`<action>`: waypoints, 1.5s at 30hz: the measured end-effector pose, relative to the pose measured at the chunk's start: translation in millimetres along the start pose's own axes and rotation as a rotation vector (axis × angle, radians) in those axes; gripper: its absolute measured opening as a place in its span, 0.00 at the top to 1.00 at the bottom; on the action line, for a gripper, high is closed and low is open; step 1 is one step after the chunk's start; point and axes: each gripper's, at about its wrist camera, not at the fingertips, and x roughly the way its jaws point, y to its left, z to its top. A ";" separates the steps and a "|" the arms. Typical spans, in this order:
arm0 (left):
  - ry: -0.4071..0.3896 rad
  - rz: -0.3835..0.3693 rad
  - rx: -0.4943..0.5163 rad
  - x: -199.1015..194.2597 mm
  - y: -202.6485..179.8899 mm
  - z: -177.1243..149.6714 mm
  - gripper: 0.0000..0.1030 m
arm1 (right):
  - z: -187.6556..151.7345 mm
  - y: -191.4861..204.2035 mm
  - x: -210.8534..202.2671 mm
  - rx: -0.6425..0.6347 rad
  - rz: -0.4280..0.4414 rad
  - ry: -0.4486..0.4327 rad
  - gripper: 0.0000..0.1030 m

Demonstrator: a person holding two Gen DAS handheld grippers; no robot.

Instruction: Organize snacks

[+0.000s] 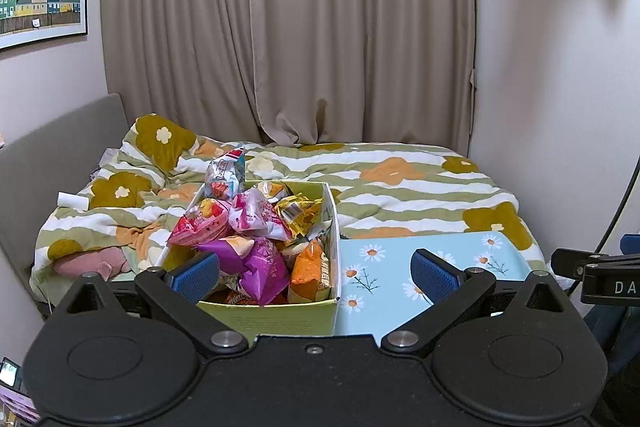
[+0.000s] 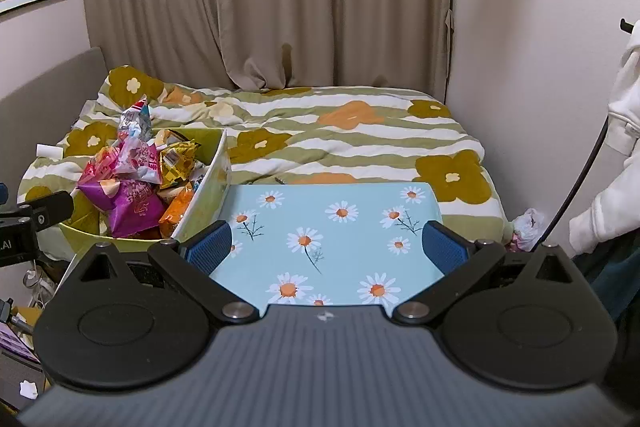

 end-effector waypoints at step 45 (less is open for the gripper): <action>0.004 0.024 0.018 9.6 8.5 2.7 0.00 | 4.9 8.9 13.2 0.009 -0.006 0.027 0.00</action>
